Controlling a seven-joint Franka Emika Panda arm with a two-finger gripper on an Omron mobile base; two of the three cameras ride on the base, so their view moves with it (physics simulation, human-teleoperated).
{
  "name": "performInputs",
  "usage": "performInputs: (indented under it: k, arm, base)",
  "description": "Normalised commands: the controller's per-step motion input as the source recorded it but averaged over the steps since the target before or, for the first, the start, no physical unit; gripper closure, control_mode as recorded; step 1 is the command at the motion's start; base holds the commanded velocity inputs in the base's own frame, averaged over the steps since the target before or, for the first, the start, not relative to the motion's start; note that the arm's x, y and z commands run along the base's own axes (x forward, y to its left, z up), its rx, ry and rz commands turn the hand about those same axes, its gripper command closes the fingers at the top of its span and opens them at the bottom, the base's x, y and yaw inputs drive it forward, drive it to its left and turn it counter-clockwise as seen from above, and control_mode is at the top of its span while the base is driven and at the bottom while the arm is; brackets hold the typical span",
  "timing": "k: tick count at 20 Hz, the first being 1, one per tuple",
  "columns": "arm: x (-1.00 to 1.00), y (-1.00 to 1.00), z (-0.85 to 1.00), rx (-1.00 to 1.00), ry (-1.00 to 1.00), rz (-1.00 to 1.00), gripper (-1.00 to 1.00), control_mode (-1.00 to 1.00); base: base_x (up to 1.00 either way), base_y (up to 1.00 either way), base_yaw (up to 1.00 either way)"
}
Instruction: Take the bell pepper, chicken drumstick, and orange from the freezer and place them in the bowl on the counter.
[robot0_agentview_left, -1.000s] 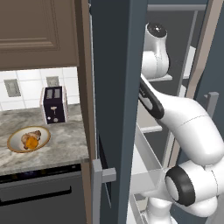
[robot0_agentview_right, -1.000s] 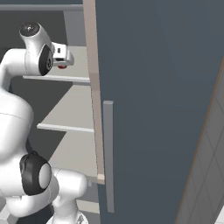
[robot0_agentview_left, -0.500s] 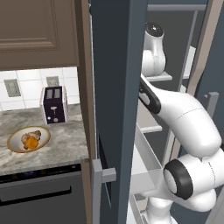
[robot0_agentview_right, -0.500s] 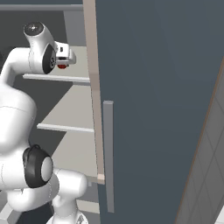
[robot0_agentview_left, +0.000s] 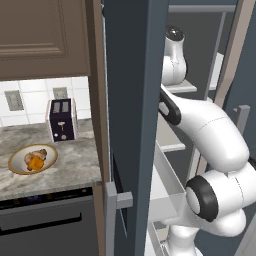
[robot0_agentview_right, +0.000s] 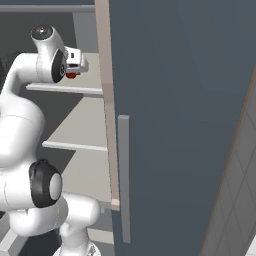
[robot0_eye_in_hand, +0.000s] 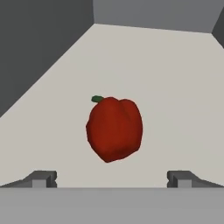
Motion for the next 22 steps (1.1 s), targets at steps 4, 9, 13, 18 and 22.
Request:
performInputs:
  k: [4, 9, 13, 18, 22]
  arm:
    - [0.13, 0.03, -0.05, 0.0, 0.0, 0.0, -1.0, -1.0]
    - [0.1, 0.07, -0.05, 0.0, 0.0, 0.0, -1.0, -1.0]
    - [0.09, 0.06, -0.07, 0.0, 0.0, 0.0, -1.0, -1.0]
    - [0.13, 0.03, -0.02, 0.0, 0.01, 0.0, -1.0, -1.0]
    - [0.15, 0.0, 0.0, 0.0, 0.01, 0.0, -1.0, -1.0]
  base:
    - [0.0, 0.0, 0.0]
    - [0.0, 0.0, 0.0]
    - [0.0, 0.0, 0.0]
    - [0.0, 0.0, 0.0]
    - [0.0, 0.0, 0.0]
